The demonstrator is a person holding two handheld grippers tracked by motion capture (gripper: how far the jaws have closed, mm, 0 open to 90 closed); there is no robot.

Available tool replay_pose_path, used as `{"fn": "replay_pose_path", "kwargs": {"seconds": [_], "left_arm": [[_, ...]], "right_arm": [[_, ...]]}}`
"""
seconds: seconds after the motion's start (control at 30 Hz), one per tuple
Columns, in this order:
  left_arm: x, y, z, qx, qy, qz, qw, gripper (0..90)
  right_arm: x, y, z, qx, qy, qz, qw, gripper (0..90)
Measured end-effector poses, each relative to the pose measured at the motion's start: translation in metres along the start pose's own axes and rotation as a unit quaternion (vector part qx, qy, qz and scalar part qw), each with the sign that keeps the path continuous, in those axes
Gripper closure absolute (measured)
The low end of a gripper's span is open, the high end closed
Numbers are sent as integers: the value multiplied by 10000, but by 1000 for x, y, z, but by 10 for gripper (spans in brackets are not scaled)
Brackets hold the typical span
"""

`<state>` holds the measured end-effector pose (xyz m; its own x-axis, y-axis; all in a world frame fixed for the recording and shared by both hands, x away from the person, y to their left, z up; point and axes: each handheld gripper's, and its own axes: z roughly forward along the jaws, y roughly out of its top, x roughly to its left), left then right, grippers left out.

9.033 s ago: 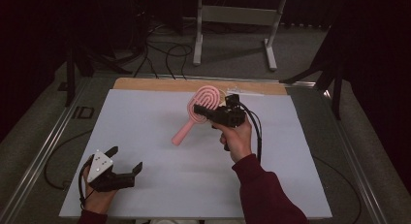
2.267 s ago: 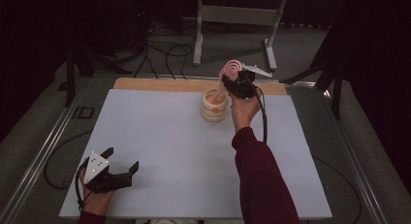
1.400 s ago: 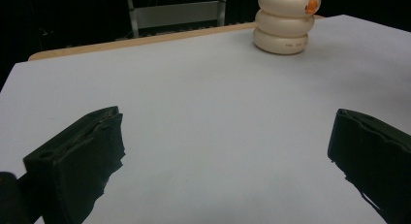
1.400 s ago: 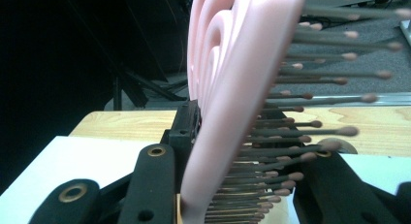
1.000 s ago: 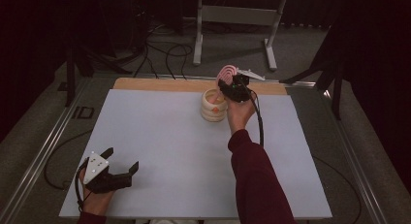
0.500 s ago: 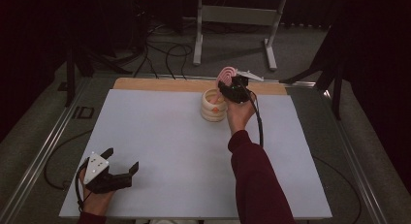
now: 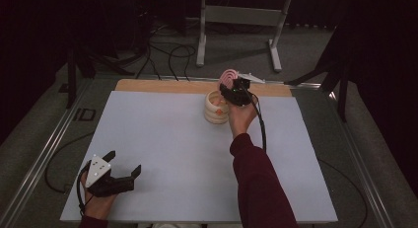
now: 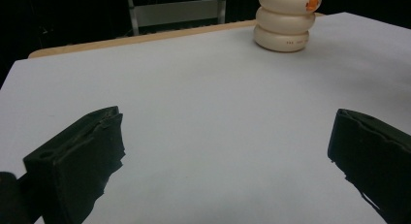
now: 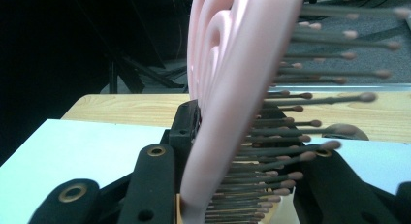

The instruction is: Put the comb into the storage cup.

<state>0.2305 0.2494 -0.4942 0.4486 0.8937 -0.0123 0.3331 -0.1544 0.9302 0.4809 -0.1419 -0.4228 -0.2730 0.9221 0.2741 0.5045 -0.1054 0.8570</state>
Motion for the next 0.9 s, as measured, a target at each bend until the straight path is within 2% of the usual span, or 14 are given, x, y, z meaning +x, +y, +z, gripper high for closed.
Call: {"fn": "replay_pose_path", "kwargs": {"seconds": [0.27, 0.37, 0.47, 0.9], "left_arm": [[0, 0, 0, 2, -3, 11, 10000, 1], [0, 0, 0, 3, 0, 4, 10000, 1], [0, 0, 0, 3, 3, 3, 10000, 1], [0, 0, 0, 13, 10, 9, 10000, 1]], "right_arm": [[0, -1, 0, -17, -11, 14, 10000, 639], [1, -1, -1, -14, -98, -3, 10000, 639], [1, -1, -1, -22, -23, 42, 10000, 639], [0, -2, -1, -57, -74, 46, 9999, 639]]}}
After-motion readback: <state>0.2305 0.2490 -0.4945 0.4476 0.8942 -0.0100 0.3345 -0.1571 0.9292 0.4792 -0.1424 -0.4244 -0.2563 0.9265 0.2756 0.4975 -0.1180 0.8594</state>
